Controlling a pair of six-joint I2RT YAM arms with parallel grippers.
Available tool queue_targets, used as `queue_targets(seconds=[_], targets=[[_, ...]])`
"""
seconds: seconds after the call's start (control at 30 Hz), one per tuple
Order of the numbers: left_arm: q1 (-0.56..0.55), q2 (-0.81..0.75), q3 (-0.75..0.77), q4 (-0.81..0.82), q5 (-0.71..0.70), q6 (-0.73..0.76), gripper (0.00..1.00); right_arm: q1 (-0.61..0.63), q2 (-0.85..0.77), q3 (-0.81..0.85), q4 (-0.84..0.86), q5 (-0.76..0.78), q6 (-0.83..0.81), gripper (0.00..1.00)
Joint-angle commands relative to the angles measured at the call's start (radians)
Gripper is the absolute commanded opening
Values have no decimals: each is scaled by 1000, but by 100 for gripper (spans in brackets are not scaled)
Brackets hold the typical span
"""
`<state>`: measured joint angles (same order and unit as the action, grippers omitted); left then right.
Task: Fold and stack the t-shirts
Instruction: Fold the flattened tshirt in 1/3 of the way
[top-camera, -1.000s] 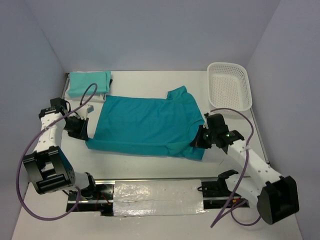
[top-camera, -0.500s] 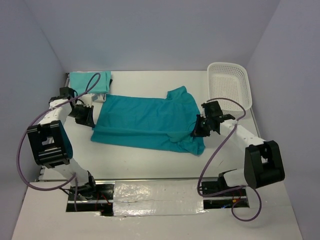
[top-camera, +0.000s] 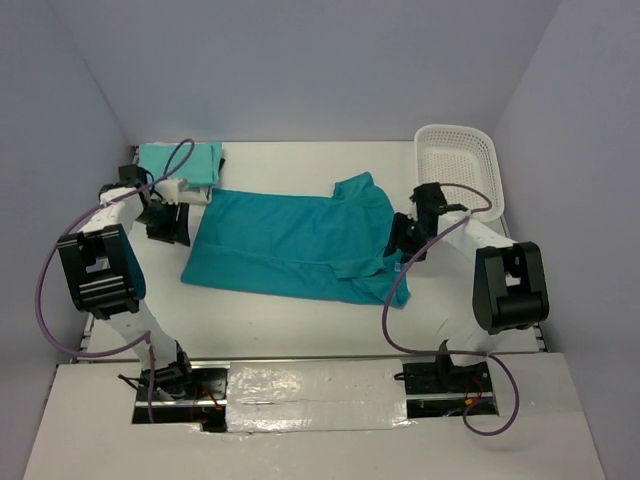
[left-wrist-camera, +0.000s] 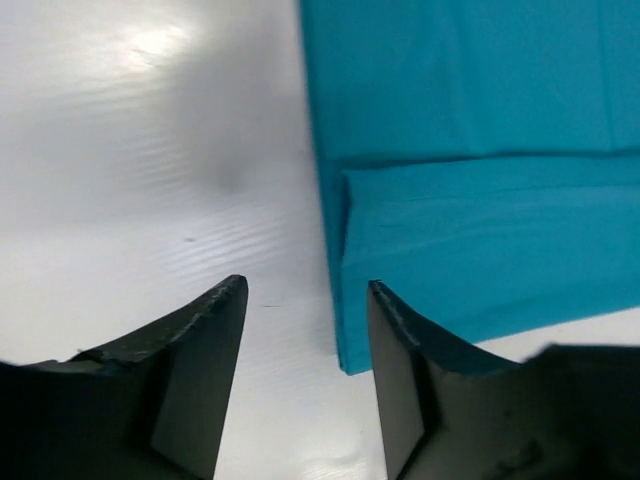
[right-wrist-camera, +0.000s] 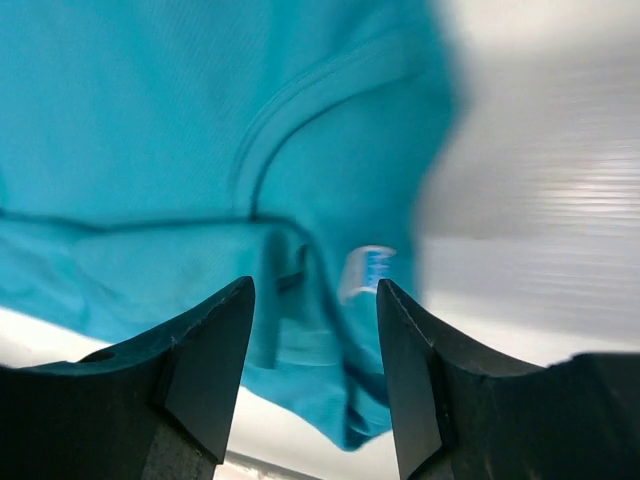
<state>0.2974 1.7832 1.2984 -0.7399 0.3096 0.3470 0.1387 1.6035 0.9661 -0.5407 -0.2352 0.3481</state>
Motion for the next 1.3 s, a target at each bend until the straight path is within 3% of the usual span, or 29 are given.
queue_targets(seconds=[0.0,0.2,0.4,0.7,0.77,0.83,1.0,1.07,1.27], targets=[[54,-1,99,-36,-12,-71,64,-68,-57,86,-56,37,14,60],[59,-71,3,-131,11,-40,66,-67,-232,-39,-139,34,75,58],[39,-88,-155,-135,-46,-2,66,-56,-378,-285,-82,-64,155,38],[-7,-36,-191,-96,-17,7,64,-30,-375,-351,-15,-107,172,44],[-24,-24,-198,-88,-18,6,58,-30,-370,-359,-10,-102,170,43],[-27,1,-200,-90,-10,7,44,-28,-360,-362,-13,-110,167,42],[-27,13,-206,-81,-12,15,0,-27,-360,-376,18,-130,161,16],[-27,12,-211,-84,-17,20,0,-36,-324,-348,5,-101,146,0],[-26,-71,-269,-41,-102,41,0,-106,-309,-256,-53,-23,135,0]])
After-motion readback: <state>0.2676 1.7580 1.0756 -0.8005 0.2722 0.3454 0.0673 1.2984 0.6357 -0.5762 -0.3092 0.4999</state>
